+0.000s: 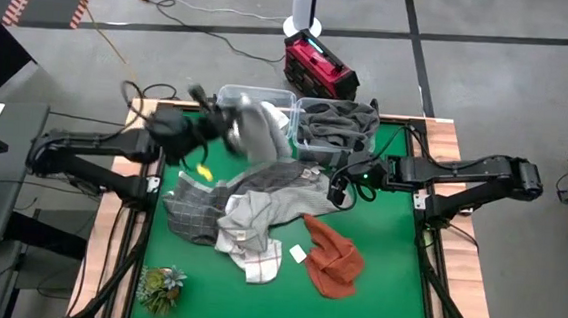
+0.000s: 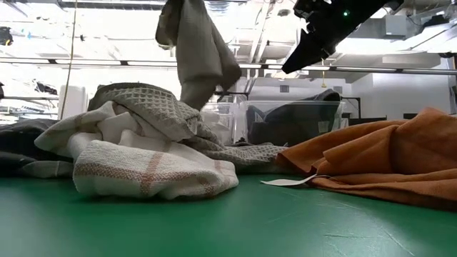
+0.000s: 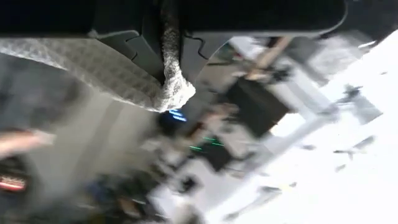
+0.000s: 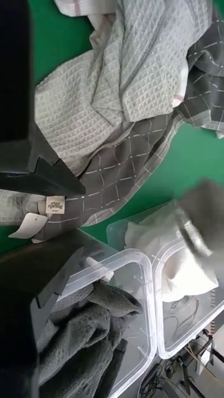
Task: Sort towels by color in basket
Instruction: Put the gray towel into the left transparent bin
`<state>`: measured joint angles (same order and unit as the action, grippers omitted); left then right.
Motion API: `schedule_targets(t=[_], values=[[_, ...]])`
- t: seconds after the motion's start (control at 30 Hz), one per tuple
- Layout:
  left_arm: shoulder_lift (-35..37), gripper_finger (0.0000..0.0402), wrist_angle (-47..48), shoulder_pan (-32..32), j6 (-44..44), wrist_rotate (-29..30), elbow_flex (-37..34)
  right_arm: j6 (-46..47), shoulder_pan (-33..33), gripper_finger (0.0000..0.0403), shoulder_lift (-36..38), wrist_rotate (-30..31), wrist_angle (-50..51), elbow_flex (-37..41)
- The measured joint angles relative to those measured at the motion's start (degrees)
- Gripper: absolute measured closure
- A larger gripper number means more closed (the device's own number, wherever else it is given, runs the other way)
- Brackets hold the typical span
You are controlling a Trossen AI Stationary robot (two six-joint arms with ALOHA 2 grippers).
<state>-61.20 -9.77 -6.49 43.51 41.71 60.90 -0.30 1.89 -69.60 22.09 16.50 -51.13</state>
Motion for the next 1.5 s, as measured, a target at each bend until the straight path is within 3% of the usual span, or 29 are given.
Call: schedule_targets(t=[0.2,0.43,0.63,0.83,1.03,1.2,1.5], values=[[0.12,0.0391,-9.60,-12.84,4.88,-8.18,0.00,-0.29,0.00,0.0240,0.00,0.00,0.03,0.00],[-5.83,0.0392,-0.62,-23.66,-10.90,-20.22,0.00,-1.19,0.00,0.0240,0.00,0.00,0.01,0.00],[-14.34,0.0392,2.08,-26.90,-17.55,-22.99,0.00,-1.25,0.00,0.0240,-0.02,0.00,0.03,0.00],[-21.30,0.0392,3.35,-30.12,-23.02,-36.40,0.09,-1.25,0.00,0.0240,-0.01,0.00,0.05,0.00],[-27.80,0.0392,15.80,-33.88,-26.08,-46.30,3.26,-1.23,0.00,0.0240,-0.01,0.00,0.00,0.00],[-32.67,0.0388,24.63,-34.43,-27.08,-47.62,5.05,-1.04,-0.24,0.0240,-0.02,0.00,-0.69,0.00],[-35.26,0.0355,26.33,-34.38,-38.66,-49.62,5.11,-1.05,-1.57,0.0240,-0.02,-0.09,-0.78,0.00]])
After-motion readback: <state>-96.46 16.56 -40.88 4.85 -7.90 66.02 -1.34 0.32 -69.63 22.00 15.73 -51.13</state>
